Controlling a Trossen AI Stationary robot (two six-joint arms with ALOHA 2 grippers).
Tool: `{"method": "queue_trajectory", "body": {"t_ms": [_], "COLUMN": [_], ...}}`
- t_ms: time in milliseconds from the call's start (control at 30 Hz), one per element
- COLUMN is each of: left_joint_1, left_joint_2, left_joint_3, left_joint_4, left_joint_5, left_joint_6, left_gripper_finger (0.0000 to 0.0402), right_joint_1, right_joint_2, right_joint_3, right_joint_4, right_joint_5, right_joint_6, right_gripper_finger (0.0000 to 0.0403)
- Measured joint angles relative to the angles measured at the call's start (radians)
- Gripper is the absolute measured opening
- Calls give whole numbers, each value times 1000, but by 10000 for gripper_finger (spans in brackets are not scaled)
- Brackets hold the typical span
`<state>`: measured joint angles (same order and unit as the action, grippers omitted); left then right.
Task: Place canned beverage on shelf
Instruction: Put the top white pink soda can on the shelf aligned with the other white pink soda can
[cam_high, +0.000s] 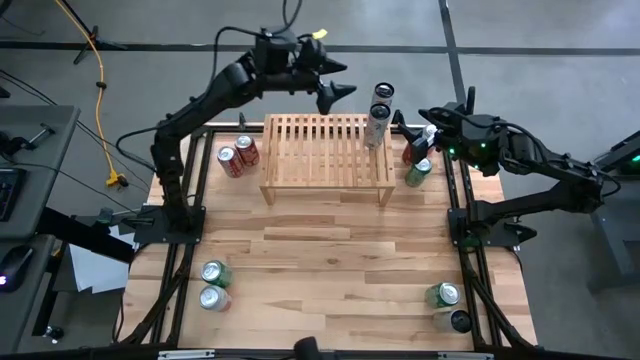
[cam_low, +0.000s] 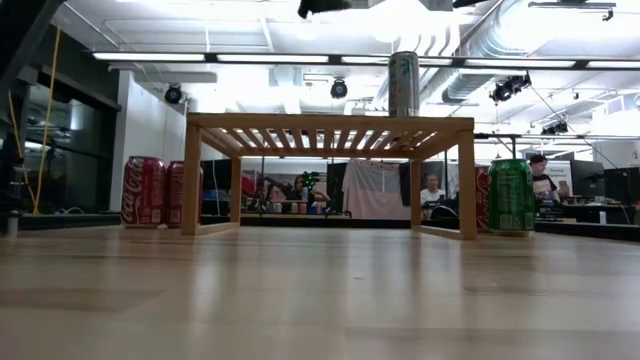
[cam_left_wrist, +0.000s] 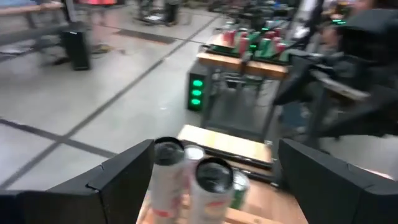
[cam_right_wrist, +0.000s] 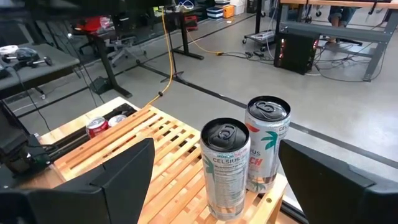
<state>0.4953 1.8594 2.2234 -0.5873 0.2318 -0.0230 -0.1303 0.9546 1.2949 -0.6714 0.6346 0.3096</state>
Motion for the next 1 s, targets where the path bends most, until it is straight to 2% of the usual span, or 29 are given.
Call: {"method": "queue_trajectory", "body": {"t_ms": [167,267,400,567,700,833,1000], "left_joint_1": [2,-4,-5,-5,-5,-5,-5], "left_joint_2": [-34,-86,-220,-471,-670,-825,-934], "left_joint_3": [-5,-74,-287,-677,-935,-1078,-1128], "left_joint_4": [-60,-56,64,366,500,540,543], "left_joint_5": [46,47,36,-37,-101,-151,-218], "left_joint_6": [9,14,-15,-120,-191,-210,-203], "left_gripper_finger": [333,333,333,333,333,333,332], "right_joint_1": [0,0,0,0,0,11,71], "right_joint_2": [0,0,0,0,14,53,129], "right_joint_3": [0,0,0,0,0,-1,-53], "right_joint_4": [-30,-64,-104,-132,-204,-275,-224], "right_joint_5": [-18,-31,-34,-56,-87,-88,-25], "right_joint_6": [7,12,33,58,110,182,182], "right_gripper_finger": [330,330,330,330,330,330,330]}}
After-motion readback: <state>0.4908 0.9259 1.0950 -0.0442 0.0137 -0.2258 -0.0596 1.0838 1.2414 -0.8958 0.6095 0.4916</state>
